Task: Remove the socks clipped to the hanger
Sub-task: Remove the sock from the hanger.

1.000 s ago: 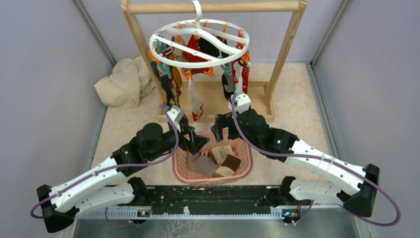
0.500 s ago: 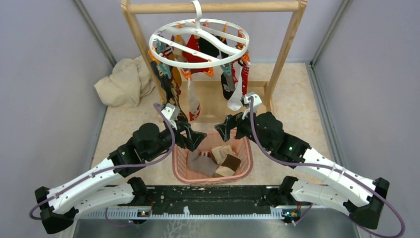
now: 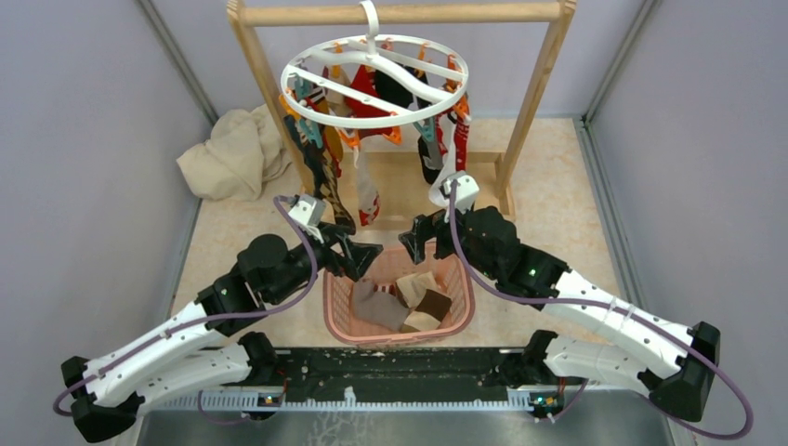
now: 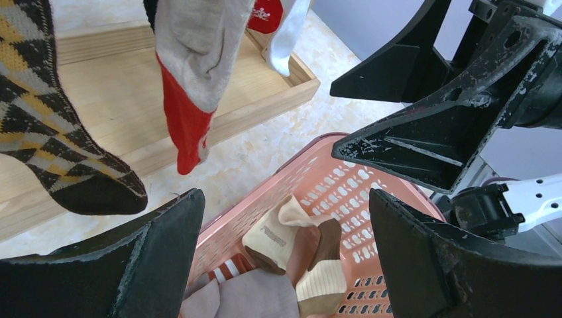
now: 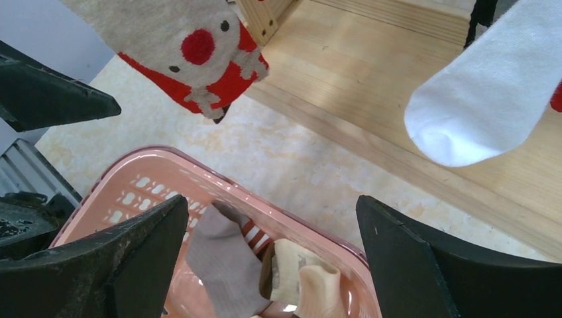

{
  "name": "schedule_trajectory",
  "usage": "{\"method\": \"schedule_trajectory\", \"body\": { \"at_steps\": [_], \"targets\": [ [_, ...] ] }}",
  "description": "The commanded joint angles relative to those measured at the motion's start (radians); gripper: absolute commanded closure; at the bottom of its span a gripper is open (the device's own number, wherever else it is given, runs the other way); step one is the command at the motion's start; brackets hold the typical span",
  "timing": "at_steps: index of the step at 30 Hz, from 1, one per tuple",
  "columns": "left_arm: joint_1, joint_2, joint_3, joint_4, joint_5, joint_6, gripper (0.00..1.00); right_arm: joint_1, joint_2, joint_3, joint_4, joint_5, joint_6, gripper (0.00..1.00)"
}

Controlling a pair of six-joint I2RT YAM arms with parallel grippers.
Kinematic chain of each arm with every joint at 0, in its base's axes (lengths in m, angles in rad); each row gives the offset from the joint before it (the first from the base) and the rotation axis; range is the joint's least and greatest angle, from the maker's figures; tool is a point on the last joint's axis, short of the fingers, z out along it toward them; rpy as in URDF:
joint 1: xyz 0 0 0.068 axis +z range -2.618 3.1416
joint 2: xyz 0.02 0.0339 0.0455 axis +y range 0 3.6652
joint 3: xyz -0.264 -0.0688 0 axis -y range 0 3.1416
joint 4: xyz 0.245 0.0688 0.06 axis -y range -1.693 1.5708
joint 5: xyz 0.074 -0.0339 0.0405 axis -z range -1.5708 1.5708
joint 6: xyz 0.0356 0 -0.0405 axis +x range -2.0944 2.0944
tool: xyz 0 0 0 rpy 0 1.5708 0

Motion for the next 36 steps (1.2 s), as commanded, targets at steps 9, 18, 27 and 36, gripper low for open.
{"method": "schedule_trajectory", "body": {
  "at_steps": [9,18,27,36],
  "targets": [
    [-0.008,0.004,-0.01,0.074,0.054,0.02,0.01,-0.007,-0.059,0.033,0.042,0.033,-0.015,0.02],
    [-0.008,0.061,-0.011,0.12,0.088,0.013,0.01,-0.008,-0.063,0.035,0.039,0.0,0.007,0.02],
    [-0.008,0.015,-0.027,0.096,0.067,-0.003,0.01,-0.007,-0.034,0.038,0.057,-0.018,0.006,0.03],
    [-0.007,0.01,-0.03,0.087,0.06,-0.008,0.01,-0.007,-0.033,0.033,0.052,-0.026,0.017,0.03]
  ]
}}
